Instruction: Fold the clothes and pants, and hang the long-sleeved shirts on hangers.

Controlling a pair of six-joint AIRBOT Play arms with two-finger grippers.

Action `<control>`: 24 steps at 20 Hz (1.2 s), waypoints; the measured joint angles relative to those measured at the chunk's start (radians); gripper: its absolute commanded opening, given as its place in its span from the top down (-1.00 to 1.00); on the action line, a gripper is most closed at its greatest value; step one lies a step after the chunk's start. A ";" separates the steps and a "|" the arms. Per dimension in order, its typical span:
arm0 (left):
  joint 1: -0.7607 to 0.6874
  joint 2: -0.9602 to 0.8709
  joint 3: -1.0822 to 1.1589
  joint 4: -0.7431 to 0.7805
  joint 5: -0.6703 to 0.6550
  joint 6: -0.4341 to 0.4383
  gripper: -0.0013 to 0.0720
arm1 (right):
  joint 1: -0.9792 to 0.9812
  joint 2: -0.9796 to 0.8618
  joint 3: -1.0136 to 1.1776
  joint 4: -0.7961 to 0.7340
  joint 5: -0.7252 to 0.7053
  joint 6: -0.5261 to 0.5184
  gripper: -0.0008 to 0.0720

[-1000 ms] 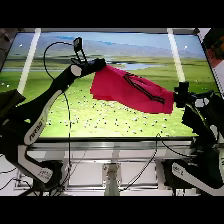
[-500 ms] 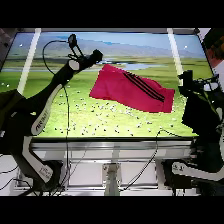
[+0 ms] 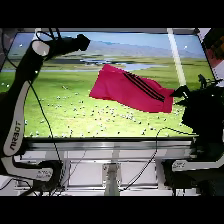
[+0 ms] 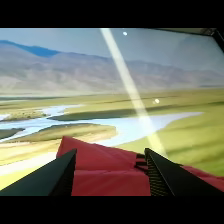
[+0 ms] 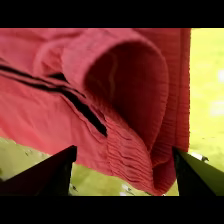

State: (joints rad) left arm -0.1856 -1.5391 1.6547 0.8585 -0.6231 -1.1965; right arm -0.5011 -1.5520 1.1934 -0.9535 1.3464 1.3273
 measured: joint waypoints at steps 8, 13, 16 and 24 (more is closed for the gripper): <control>-0.006 0.077 0.000 0.005 -0.119 0.023 -0.40 | 0.022 -0.133 0.067 -0.033 0.013 -0.067 -0.90; -0.016 0.082 0.000 0.005 -0.153 0.026 -0.40 | 0.026 -0.190 0.092 -0.034 0.003 -0.063 -0.87; -0.018 0.082 0.000 0.005 -0.157 0.026 -0.40 | 0.042 -0.214 0.097 -0.017 0.022 -0.061 -0.87; -0.018 0.082 0.000 0.005 -0.163 0.026 -0.34 | 0.122 -0.232 0.098 -0.003 0.034 -0.066 0.95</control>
State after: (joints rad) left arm -0.2039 -1.4567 1.6547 0.8635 -0.7860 -1.1702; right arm -0.3786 -1.7836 1.2911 -0.9562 1.3804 1.2613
